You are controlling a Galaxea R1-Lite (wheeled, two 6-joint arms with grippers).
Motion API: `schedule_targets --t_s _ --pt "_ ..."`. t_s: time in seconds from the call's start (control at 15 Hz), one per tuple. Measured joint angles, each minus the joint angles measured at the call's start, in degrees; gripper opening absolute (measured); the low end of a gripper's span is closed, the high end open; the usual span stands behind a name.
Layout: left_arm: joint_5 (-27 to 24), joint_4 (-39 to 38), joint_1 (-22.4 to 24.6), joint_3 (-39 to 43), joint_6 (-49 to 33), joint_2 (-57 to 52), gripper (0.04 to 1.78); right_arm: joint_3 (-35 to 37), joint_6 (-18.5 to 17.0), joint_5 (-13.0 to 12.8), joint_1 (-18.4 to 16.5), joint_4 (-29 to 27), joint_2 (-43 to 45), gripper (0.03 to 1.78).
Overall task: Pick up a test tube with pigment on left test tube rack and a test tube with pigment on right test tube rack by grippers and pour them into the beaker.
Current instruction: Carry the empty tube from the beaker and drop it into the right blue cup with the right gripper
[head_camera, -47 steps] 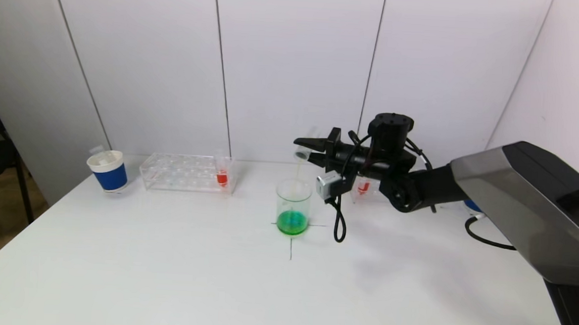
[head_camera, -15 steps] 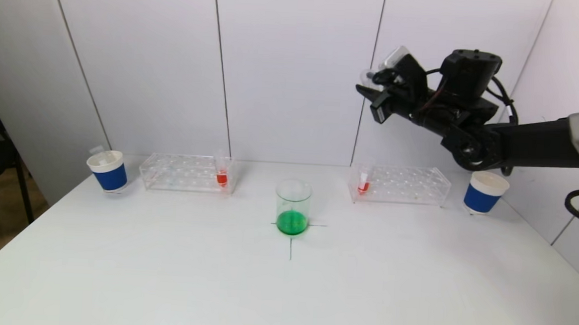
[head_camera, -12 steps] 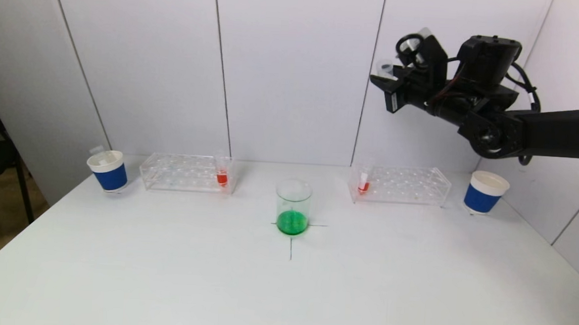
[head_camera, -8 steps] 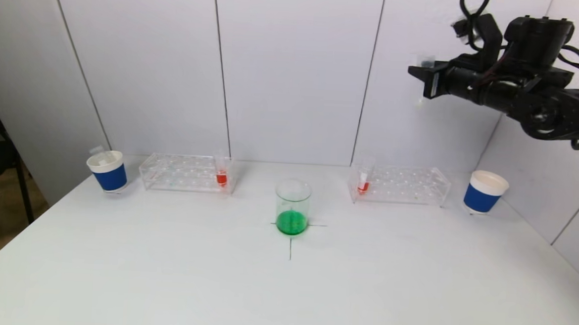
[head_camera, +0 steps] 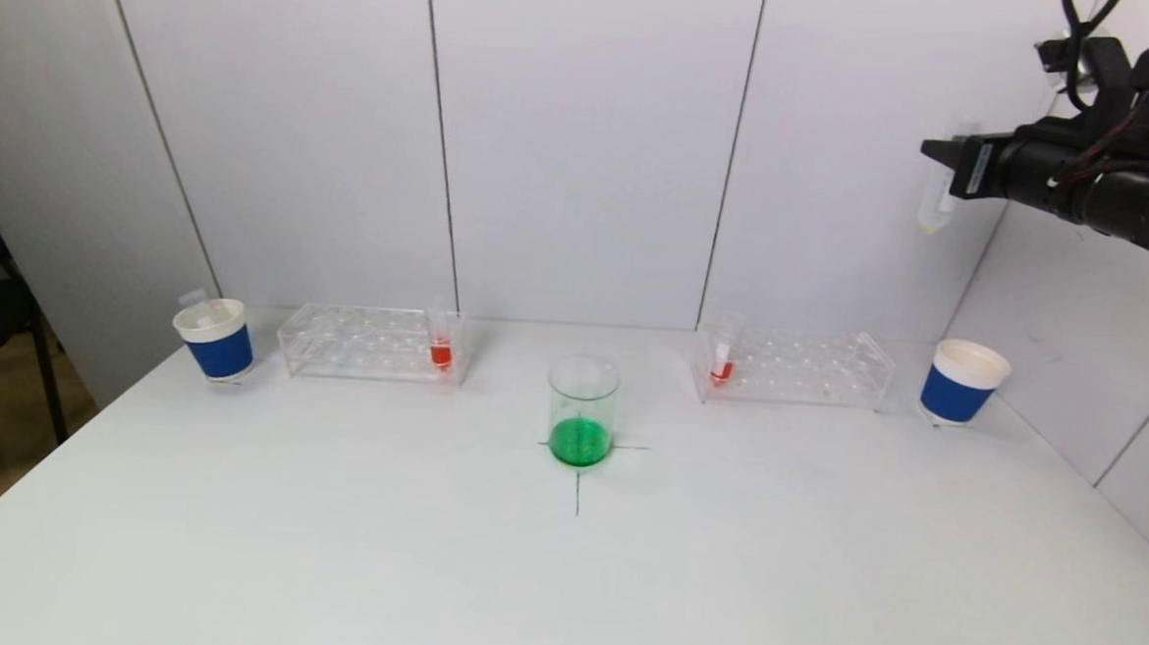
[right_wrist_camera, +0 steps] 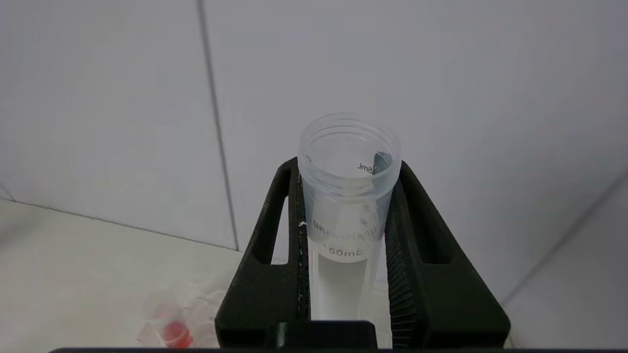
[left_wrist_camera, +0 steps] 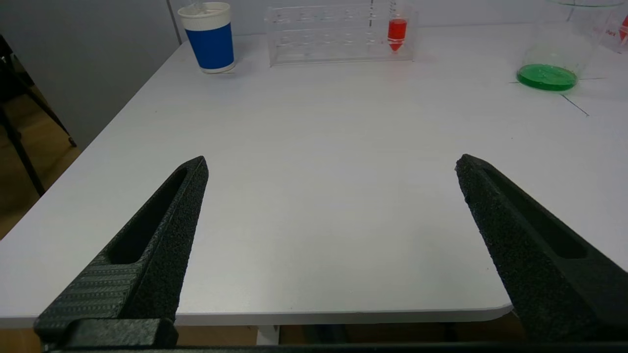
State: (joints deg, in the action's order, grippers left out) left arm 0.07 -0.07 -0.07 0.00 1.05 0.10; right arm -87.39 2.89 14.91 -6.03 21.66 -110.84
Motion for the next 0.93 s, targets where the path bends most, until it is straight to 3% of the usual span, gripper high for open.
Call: schedule_targets --t_s 0.33,0.53,0.93 --pt "0.0 0.0 0.1 0.0 0.0 0.0 1.76 4.0 -0.7 0.4 -8.4 2.6 0.5 0.5" --pt "0.0 0.0 0.0 0.0 0.0 0.0 1.76 5.9 -0.6 0.7 -11.8 5.3 -0.7 0.5" --pt "0.0 0.0 0.0 0.0 0.0 0.0 1.76 7.7 -0.6 0.9 -15.4 10.1 -5.3 0.5"
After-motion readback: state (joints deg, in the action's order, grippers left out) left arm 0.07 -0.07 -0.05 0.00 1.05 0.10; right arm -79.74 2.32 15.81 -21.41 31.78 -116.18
